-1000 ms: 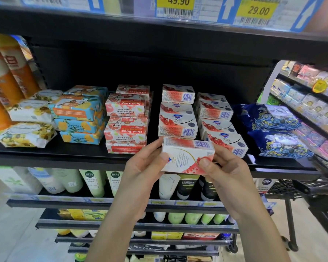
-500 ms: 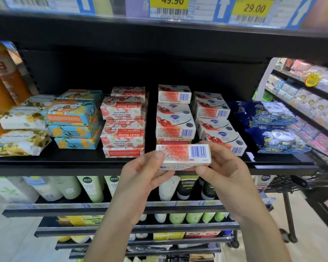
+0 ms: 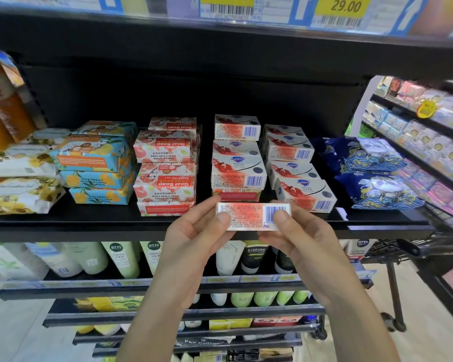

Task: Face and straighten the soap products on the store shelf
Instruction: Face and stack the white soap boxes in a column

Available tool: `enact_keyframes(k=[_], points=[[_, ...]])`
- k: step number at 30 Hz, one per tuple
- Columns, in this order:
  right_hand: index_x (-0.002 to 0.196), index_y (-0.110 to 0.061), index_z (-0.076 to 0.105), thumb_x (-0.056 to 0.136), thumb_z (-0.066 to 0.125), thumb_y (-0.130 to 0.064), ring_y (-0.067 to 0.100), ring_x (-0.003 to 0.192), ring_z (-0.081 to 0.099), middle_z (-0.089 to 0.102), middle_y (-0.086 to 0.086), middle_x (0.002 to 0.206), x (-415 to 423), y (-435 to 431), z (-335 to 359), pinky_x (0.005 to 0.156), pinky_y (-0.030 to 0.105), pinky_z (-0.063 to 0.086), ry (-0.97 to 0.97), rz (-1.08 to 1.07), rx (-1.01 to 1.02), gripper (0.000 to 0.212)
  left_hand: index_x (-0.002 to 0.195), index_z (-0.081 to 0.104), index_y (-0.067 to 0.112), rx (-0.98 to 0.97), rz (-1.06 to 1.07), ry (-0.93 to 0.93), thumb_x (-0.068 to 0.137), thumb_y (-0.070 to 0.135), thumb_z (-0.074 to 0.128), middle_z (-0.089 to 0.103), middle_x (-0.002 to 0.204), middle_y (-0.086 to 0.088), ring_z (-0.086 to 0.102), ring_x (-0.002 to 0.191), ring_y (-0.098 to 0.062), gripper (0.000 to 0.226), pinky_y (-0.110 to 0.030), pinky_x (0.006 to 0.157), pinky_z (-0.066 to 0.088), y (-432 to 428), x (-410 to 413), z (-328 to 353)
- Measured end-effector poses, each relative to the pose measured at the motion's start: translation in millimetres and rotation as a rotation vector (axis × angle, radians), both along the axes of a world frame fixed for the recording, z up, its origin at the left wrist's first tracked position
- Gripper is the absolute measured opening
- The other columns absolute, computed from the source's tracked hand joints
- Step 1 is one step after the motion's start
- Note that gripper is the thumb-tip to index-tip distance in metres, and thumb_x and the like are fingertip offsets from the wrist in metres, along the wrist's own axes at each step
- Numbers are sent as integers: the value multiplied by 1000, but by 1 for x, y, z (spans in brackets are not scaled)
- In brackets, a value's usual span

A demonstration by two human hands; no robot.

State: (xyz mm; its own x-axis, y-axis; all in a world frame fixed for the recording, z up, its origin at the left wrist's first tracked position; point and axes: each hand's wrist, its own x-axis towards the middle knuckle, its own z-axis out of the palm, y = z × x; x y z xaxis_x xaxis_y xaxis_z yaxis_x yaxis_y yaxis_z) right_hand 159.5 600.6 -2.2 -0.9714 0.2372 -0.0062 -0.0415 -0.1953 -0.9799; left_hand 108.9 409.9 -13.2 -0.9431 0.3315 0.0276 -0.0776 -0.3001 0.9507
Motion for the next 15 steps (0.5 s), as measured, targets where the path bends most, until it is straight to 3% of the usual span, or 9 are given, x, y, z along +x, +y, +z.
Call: enact_keyframes(k=[3, 6, 9, 12, 15], points=[[128, -10, 64, 72, 79, -38, 25, 110, 72, 76, 8, 115, 1, 0, 1, 94, 32, 59, 26, 9, -19, 64, 140, 59, 20, -29, 3, 1, 81, 29, 71, 71, 129, -1, 64, 126, -16, 62, -41, 110, 49, 0, 0, 0], [123, -18, 66, 72, 76, -24, 19, 108, 73, 77, 4, 113, 3, 2, 2, 89, 25, 59, 59, 9, -21, 52, 138, 62, 30, -51, 17, 14, 80, 27, 73, 67, 135, 8, 56, 134, -12, 60, -43, 115, 43, 0, 0, 0], [126, -16, 65, 74, 75, -12, 22, 110, 72, 76, 5, 117, 3, 6, -1, 86, 24, 57, 116, 30, 6, 53, 138, 62, 34, -59, 12, 15, 81, 31, 75, 64, 139, 11, 54, 136, -10, 59, -45, 117, 39, 1, 1, 1], [129, -17, 64, 75, 84, 0, 22, 114, 70, 73, 5, 123, 3, 10, -4, 89, 26, 56, 169, 43, 62, 59, 137, 62, 28, -24, 29, -23, 85, 35, 82, 71, 130, 4, 64, 125, -14, 56, -47, 111, 45, 3, 2, 5], [127, -19, 64, 72, 77, 0, 22, 114, 69, 72, 5, 124, 1, 15, -7, 89, 25, 56, 223, 48, 73, 60, 137, 60, 13, 30, 30, -81, 85, 27, 68, 76, 119, -6, 71, 114, -21, 54, -42, 99, 58, 4, 2, 7]])
